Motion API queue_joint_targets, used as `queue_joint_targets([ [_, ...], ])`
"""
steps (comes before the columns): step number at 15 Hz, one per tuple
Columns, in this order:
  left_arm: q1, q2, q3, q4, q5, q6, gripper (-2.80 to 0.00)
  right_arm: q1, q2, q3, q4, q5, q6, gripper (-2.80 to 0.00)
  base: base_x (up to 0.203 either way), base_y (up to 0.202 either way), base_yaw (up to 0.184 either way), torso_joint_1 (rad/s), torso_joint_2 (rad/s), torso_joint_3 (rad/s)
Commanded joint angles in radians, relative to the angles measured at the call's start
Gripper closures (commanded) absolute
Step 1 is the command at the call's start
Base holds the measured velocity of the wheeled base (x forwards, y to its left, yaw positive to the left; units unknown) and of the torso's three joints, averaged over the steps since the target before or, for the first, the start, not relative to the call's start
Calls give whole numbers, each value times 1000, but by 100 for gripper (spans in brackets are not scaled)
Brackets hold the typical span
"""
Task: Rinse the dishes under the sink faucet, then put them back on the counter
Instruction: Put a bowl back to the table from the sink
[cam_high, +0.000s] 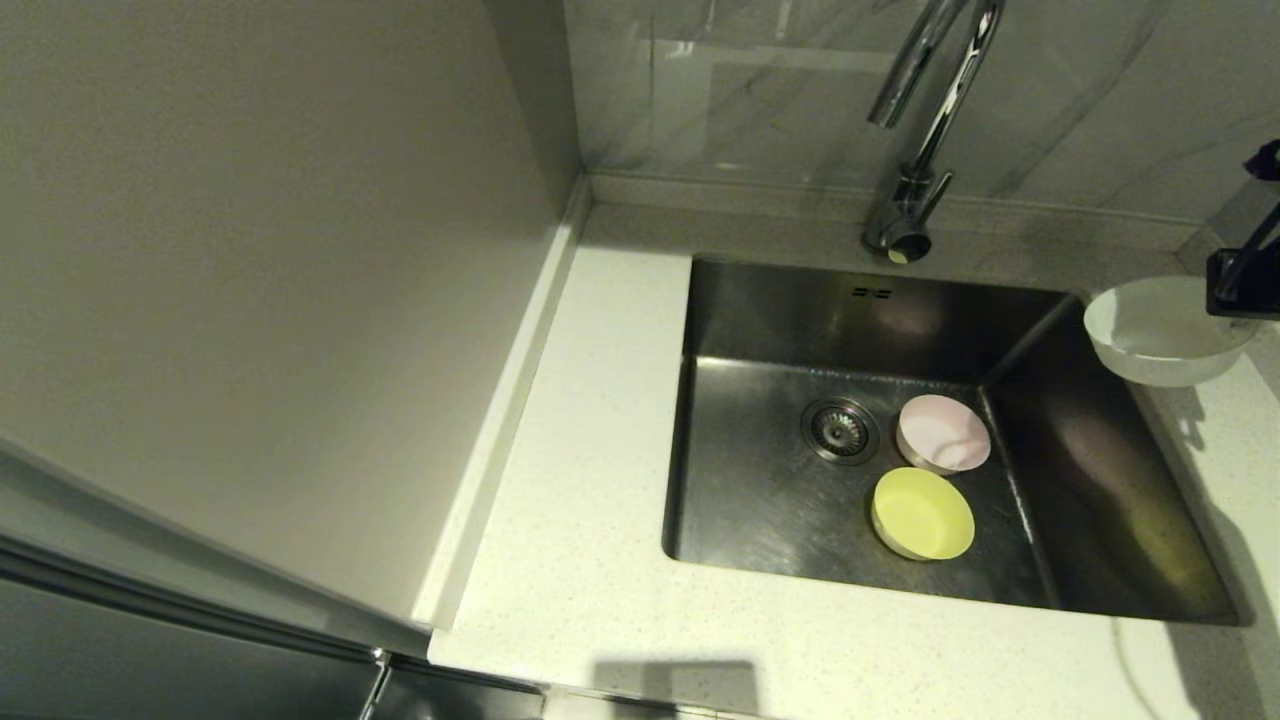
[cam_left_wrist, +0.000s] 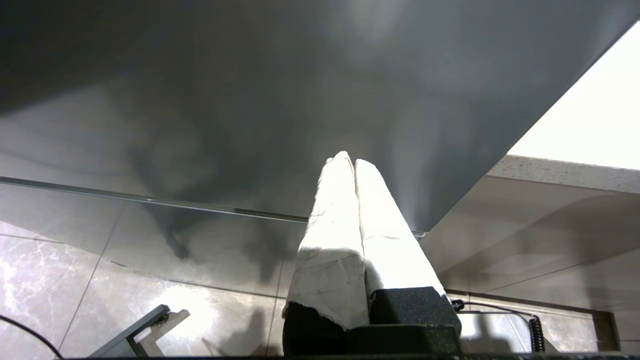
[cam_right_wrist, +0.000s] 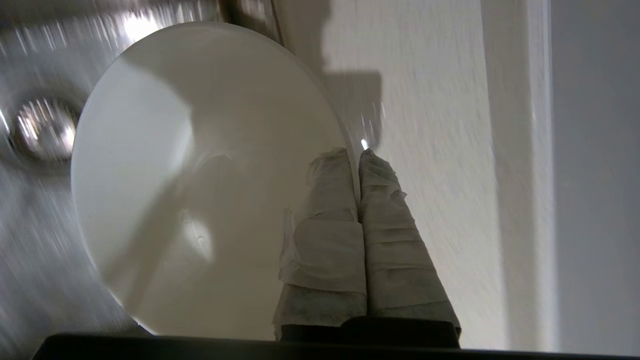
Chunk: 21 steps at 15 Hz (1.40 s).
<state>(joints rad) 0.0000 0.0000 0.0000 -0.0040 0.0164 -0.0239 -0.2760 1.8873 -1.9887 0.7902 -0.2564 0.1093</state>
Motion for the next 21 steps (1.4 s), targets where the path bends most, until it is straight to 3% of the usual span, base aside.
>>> queue_joint_targets([
  [1, 0, -2, 0, -1, 0, -1, 0, -12, 64, -2, -132, -3, 51, 0, 0, 0, 0, 0, 0, 0],
  [8, 0, -2, 0, -1, 0, -1, 0, -107, 147, -16, -346, -11, 107, 0, 0, 0, 0, 0, 0, 0],
  [15, 0, -2, 0, -1, 0, -1, 0, -141, 237, -16, -480, -12, 113, 0, 0, 0, 0, 0, 0, 0],
  [20, 0, -2, 0, -1, 0, -1, 0, -155, 256, -16, -487, -27, 110, 0, 0, 0, 0, 0, 0, 0],
  [21, 0, -2, 0, -1, 0, -1, 0, -155, 256, -16, -488, -29, 109, -280, 0, 0, 0, 0, 0, 0],
])
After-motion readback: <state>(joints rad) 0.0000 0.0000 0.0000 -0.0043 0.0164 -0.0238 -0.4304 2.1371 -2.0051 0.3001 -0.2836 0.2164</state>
